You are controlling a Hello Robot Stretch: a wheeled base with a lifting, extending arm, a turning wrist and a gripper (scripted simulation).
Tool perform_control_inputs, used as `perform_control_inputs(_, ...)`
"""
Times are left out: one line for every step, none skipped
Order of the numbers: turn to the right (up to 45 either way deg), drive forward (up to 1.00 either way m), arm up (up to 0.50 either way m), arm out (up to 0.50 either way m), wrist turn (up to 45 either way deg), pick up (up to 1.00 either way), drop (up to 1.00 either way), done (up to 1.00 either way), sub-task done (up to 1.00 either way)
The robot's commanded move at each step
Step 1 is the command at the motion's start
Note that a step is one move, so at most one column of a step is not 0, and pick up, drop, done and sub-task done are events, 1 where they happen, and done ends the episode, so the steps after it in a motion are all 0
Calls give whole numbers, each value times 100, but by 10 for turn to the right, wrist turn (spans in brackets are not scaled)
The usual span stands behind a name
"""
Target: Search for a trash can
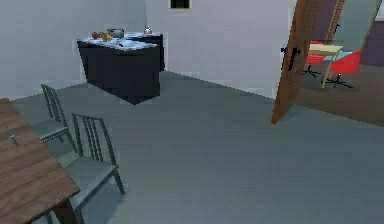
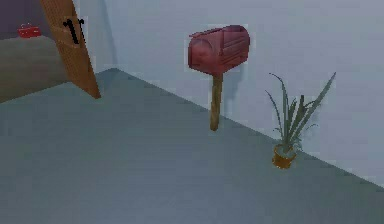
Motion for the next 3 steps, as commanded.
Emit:
perform_control_inputs(-30, 0, 0, 0, 0, 0, 0, 0, 0)
perform_control_inputs(450, 0, 0, 0, 0, 0, 0, 0, 0)
perform_control_inputs(450, 0, 0, 0, 0, 0, 0, 0, 0)
